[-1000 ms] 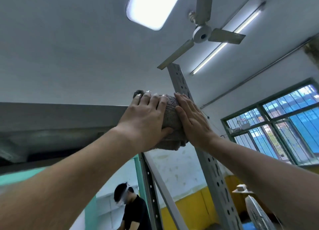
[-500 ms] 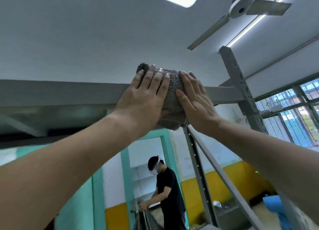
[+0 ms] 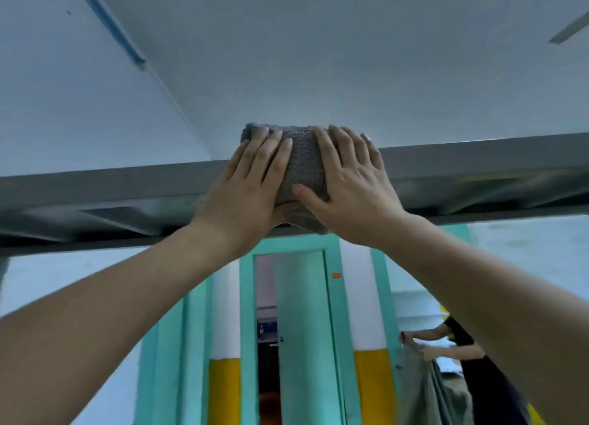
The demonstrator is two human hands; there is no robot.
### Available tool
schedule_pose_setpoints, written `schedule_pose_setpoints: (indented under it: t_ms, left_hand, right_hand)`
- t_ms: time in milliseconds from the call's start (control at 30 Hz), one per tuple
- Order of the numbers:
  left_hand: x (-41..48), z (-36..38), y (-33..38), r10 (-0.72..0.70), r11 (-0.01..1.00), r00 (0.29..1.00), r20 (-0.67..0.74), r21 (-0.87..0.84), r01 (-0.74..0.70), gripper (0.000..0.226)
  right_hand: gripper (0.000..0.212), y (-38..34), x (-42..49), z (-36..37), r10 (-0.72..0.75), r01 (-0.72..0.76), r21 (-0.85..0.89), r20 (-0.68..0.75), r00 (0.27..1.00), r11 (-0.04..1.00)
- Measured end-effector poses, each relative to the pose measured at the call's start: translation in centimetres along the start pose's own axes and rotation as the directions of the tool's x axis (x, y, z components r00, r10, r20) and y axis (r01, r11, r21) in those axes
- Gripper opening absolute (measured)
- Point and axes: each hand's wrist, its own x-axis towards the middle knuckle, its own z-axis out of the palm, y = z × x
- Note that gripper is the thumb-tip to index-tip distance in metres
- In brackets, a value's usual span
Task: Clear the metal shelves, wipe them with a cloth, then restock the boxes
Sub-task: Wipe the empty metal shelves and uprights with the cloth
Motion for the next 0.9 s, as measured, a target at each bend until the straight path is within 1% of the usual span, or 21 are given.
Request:
schedule_pose_setpoints:
  t_ms: [67, 167, 333, 433, 467, 533, 600, 700, 833, 900]
  left_hand:
    - [-3.9, -1.1, -5.0, -0.03, 0.999, 0.999, 0.031, 0.029, 0.029, 0.086]
    - [-9.1, -2.6, -11.3, -0.104, 0.991, 0.991, 0.079, 0.087, 0.098, 0.086]
    - [-17.2, -4.7, -19.8, -0.243, 0.959, 0.962, 0.123, 0.183, 0.218, 0.087]
    - [-21.2, -5.7, -25.0, -0.303, 0.932, 0.942, 0.148, 0.253, 0.26, 0.084]
    - [-23.1, -6.2, -27.5, -0.325, 0.921, 0.933, 0.157, 0.277, 0.274, 0.084]
    - [-25.6, -7.0, -30.8, -0.342, 0.912, 0.925, 0.165, 0.297, 0.283, 0.087]
    - [-28.5, -7.9, -35.1, -0.36, 0.904, 0.914, 0.187, 0.311, 0.292, 0.089]
    - [-32.9, -9.2, -41.4, -0.428, 0.873, 0.874, 0.229, 0.355, 0.334, 0.089]
    - [-39.5, -11.6, -50.3, -0.534, 0.803, 0.795, 0.287, 0.466, 0.371, 0.087]
    - [-42.2, -12.3, -53.7, -0.582, 0.783, 0.757, 0.298, 0.458, 0.422, 0.087]
  right_hand:
    - [0.093, -6.1, 1.8, 1.6, -0.028, 0.028, 0.0, 0.019, 0.999, 1.0]
    - [0.093, -13.9, 4.0, 3.8, -0.072, 0.072, 0.003, 0.003, 0.997, 0.997]
    - [0.097, -25.6, 7.5, 7.2, -0.163, 0.163, 0.026, -0.009, 0.987, 0.986]
    - [0.097, -31.9, 9.4, 9.0, -0.191, 0.191, 0.009, -0.02, 0.981, 0.982]
    - [0.096, -35.0, 10.0, 9.9, -0.202, 0.202, 0.013, -0.039, 0.979, 0.979]
    - [0.092, -39.1, 11.0, 11.1, -0.221, 0.221, -0.002, -0.037, 0.974, 0.975]
    - [0.09, -44.1, 12.6, 12.8, -0.226, 0.226, 0.005, -0.063, 0.972, 0.974]
    - [0.086, -52.0, 15.0, 15.1, -0.259, 0.26, 0.014, -0.062, 0.964, 0.966]
    - [0.079, -63.8, 17.8, 18.0, -0.294, 0.296, 0.027, -0.071, 0.953, 0.955]
    - [0.076, -68.6, 18.8, 19.1, -0.299, 0.301, 0.034, -0.052, 0.953, 0.953]
